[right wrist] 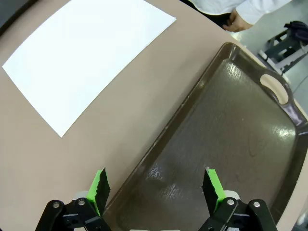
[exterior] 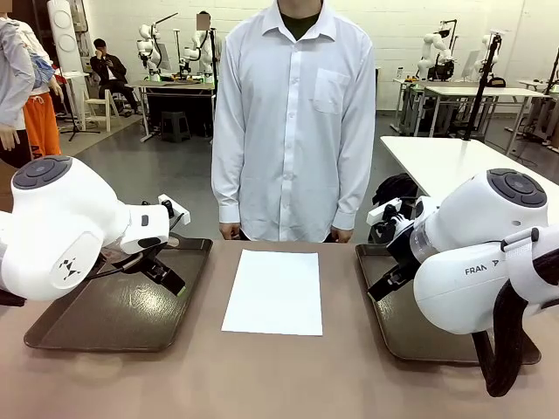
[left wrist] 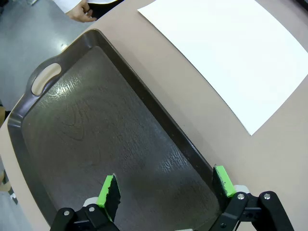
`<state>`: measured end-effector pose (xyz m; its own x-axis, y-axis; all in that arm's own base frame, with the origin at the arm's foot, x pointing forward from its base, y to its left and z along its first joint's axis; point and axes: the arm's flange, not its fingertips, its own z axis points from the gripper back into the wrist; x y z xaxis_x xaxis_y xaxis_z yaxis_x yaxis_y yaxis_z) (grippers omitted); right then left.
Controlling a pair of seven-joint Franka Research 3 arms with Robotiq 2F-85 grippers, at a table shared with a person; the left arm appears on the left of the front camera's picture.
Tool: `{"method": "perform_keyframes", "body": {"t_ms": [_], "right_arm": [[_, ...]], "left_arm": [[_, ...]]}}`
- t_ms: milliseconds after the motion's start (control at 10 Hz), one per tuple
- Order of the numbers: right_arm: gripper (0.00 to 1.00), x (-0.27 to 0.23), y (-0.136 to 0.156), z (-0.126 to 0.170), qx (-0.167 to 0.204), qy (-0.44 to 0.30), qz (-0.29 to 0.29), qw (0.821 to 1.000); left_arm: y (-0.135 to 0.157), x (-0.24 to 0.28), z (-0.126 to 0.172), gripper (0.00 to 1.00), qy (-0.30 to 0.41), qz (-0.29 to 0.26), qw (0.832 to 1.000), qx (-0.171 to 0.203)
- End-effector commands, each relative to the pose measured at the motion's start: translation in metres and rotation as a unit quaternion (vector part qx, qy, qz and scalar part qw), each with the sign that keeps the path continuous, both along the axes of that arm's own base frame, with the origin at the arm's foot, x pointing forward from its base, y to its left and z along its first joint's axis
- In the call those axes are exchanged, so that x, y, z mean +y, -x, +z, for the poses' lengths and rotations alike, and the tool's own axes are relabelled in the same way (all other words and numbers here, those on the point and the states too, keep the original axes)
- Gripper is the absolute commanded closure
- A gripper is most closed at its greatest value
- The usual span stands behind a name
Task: Sort the A4 documents.
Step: Receive the A4 Paper.
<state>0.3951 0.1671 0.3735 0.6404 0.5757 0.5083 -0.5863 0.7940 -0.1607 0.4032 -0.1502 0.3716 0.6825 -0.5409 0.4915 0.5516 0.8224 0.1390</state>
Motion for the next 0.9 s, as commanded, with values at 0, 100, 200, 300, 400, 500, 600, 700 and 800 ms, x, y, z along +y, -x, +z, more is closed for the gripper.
{"method": "perform_keyframes", "body": {"t_ms": [0,100,200,300,400,500,600,700,800], "right_arm": [[0.0,-0.019,0.006,0.012,-0.012,-0.021,0.001,1.0],[0.0,-0.044,0.012,0.023,-0.019,-0.041,-0.006,0.999],[0.0,-0.077,0.02,0.036,-0.026,-0.063,-0.004,0.998],[0.0,-0.098,0.025,0.045,-0.033,-0.081,0.001,0.996],[0.0,-0.119,0.028,0.052,-0.031,-0.106,0.003,0.994],[0.0,-0.138,0.03,0.058,-0.028,-0.125,0.003,0.992],[0.0,-0.156,0.034,0.062,-0.024,-0.138,0.003,0.99],[0.0,-0.169,0.037,0.066,-0.018,-0.147,0.0,0.989],[0.0,-0.179,0.041,0.07,-0.015,-0.151,0.0,0.988]], "left_arm": [[0.002,0.015,0.006,0.0,0.011,-0.001,1.0,0.003],[0.008,0.032,0.019,0.0,0.032,-0.005,0.999,0.009],[0.016,0.061,0.037,0.0,0.082,-0.03,0.996,0.017],[0.02,0.086,0.047,0.0,0.101,-0.03,0.994,0.008],[0.025,0.113,0.056,0.0,0.123,-0.032,0.992,0.003],[0.031,0.133,0.064,0.0,0.131,-0.029,0.991,-0.003],[0.036,0.154,0.068,0.0,0.131,-0.028,0.991,0.002],[0.041,0.17,0.071,0.0,0.139,-0.043,0.989,0.014],[0.047,0.182,0.076,0.0,0.148,-0.05,0.988,0.002]]}}
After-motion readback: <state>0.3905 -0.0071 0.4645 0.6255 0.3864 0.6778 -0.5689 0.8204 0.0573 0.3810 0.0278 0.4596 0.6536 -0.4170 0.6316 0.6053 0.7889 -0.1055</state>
